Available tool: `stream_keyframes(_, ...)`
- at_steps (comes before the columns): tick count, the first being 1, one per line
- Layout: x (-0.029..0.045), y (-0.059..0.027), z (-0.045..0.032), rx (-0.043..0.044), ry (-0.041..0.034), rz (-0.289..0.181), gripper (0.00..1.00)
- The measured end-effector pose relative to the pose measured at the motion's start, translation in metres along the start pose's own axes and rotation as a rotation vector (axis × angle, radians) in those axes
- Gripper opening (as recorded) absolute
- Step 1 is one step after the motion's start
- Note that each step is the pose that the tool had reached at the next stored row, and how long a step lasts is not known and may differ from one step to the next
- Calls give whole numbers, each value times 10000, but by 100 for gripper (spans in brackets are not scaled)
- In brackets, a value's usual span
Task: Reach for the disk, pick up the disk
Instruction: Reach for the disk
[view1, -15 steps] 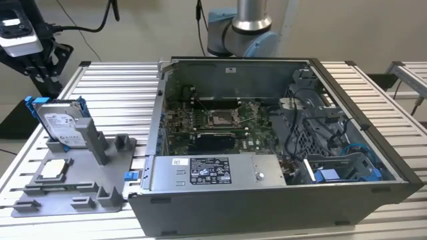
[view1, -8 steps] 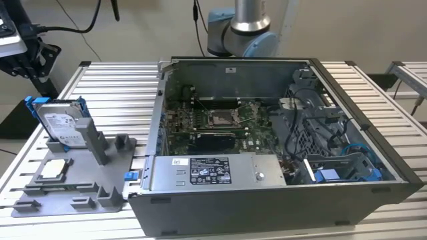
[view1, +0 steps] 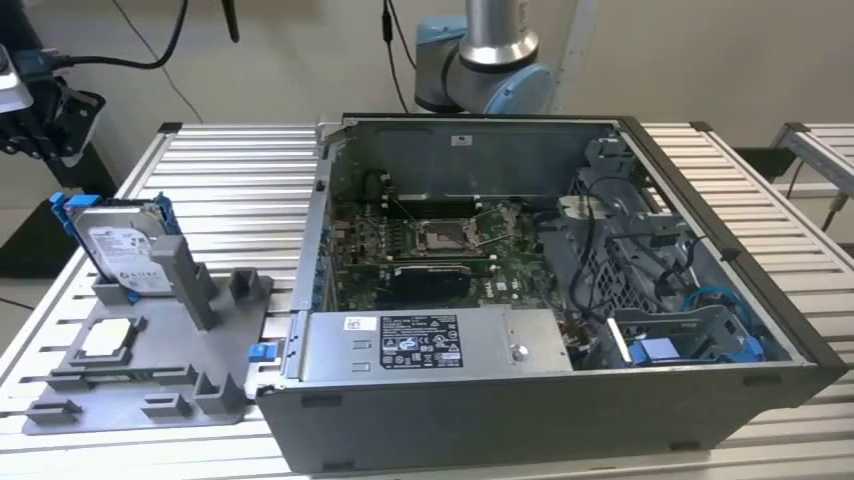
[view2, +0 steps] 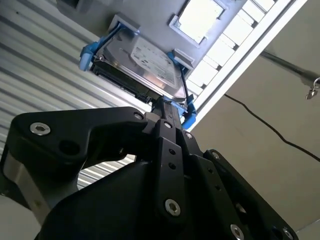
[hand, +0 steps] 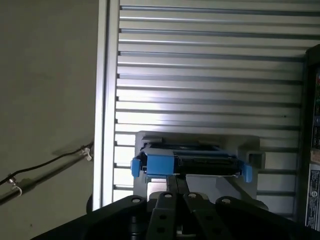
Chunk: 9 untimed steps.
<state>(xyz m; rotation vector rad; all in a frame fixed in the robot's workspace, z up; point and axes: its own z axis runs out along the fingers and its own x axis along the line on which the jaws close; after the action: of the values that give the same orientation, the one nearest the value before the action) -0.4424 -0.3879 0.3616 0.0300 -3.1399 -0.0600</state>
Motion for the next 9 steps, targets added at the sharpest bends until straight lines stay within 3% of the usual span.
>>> stream_keyframes(9, 23, 54, 18, 0, 0, 0, 0)
